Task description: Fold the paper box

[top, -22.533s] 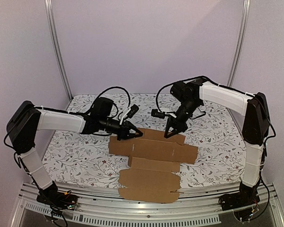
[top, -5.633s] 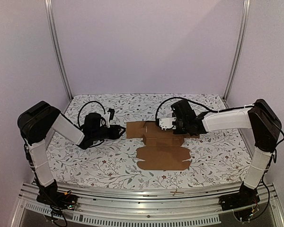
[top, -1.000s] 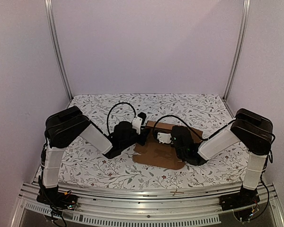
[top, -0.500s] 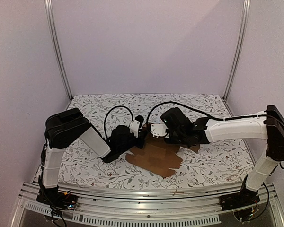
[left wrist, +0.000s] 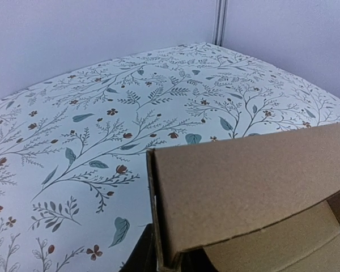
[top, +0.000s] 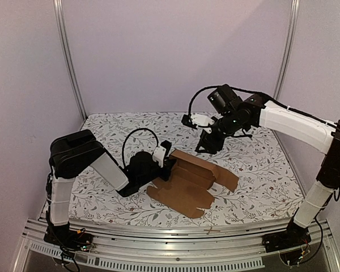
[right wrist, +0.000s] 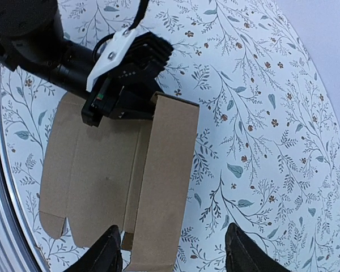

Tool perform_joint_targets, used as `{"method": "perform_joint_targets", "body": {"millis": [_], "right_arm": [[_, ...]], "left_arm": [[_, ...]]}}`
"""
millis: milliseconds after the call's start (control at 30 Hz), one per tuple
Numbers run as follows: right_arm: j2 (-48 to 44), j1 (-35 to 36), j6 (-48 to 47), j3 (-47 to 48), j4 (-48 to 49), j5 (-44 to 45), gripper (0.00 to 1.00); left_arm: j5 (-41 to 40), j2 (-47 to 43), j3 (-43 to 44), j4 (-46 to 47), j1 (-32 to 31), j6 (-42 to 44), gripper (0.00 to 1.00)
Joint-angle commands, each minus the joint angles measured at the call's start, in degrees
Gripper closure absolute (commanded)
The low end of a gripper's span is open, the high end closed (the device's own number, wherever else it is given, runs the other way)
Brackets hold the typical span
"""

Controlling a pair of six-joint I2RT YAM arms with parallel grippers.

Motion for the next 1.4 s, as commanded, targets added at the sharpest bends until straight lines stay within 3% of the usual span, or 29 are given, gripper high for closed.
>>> {"method": "perform_joint_targets", "body": {"millis": [0, 200, 433, 967, 1233, 1367], "right_arm": [[7.4, -6.0, 8.6, 7.5, -4.6, -15.7, 0.4], [20.6, -9.3, 11.6, 16.2, -10.3, -27.5, 0.4], [26.5, -10.4, 13.9, 18.2, -11.0, -32.2, 0.41], [32.6, -11.6, 15.7, 20.6, -13.1, -39.9, 0.49], [33.7, -11.8, 15.4, 20.8, -13.9, -40.9, 0.5], [33.8, -11.8, 15.5, 20.7, -14.2, -41.8, 0.5]], "left_arm": [[3.2, -2.5, -1.2, -0.7, -0.9, 1.6, 0.85], [3.4, -1.6, -0.6, -0.5, -0.9, 1.6, 0.85], [3.5, 0.2, 0.6, -0.1, -0.9, 1.8, 0.85], [4.8, 2.4, 5.0, -3.2, -0.8, 2.2, 0.78], [7.2, 2.8, 7.4, -7.6, -0.9, 2.9, 0.81], [4.0, 2.8, 7.9, -8.9, -1.4, 2.5, 0.85]]}}
